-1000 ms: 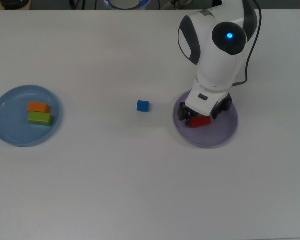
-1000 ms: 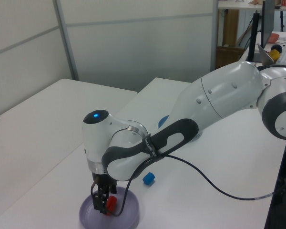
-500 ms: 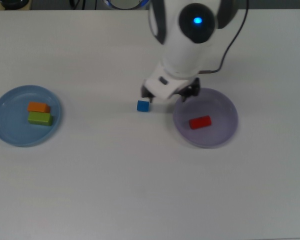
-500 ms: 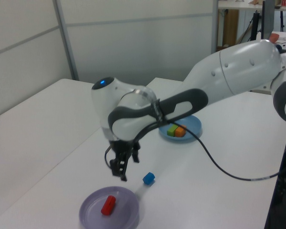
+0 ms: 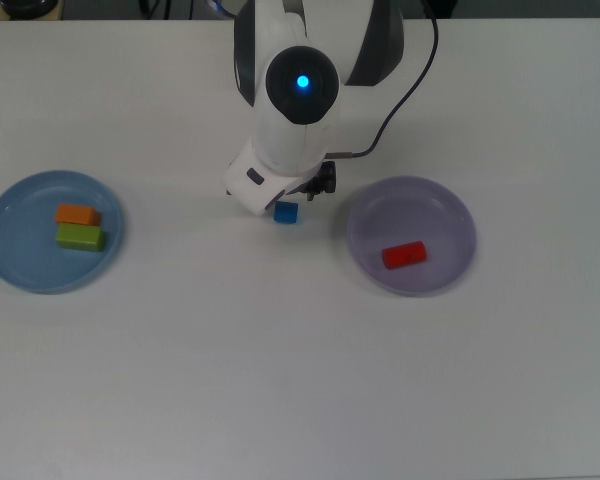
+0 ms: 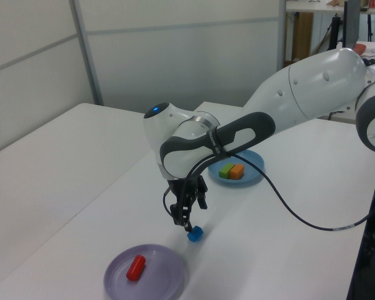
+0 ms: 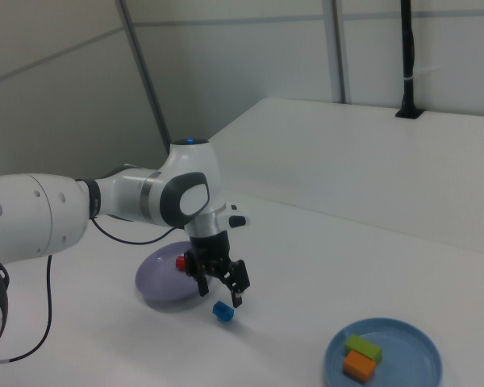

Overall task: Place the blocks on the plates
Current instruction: 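Move the gripper down onto the blue block and grasp it, then place the blue block on the lavender plate beside the red block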

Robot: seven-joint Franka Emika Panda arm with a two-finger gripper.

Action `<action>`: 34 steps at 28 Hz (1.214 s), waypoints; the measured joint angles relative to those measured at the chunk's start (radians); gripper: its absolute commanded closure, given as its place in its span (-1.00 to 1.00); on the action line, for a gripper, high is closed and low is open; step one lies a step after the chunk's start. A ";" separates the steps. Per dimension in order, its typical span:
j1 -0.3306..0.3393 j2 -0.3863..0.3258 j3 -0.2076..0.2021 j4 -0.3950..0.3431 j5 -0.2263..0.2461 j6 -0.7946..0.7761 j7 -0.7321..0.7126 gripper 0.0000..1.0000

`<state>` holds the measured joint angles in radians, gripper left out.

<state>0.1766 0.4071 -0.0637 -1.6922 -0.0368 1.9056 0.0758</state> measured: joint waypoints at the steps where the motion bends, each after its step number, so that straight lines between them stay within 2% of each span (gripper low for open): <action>1: -0.001 0.001 0.000 -0.005 0.000 0.006 -0.008 -0.88; 7: -0.003 0.013 0.000 -0.034 0.000 0.064 -0.036 -0.82; 11: -0.003 0.033 0.000 -0.041 0.000 0.098 -0.042 -0.68; 13: -0.003 0.040 0.000 -0.041 0.000 0.108 -0.046 -0.52; 14: -0.003 0.043 0.001 -0.041 0.000 0.112 -0.047 -0.14; 15: -0.003 0.047 0.001 -0.041 0.000 0.116 -0.048 0.05; 19: -0.002 0.054 0.002 -0.041 0.000 0.119 -0.048 0.70; 20: -0.002 0.055 0.002 -0.041 0.000 0.119 -0.048 0.93; 21: -0.002 0.055 0.002 -0.041 0.000 0.119 -0.048 1.00; 34: -0.002 0.048 0.003 -0.031 0.000 0.122 -0.048 1.00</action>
<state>0.1745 0.4547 -0.0604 -1.7232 -0.0368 2.0276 0.0275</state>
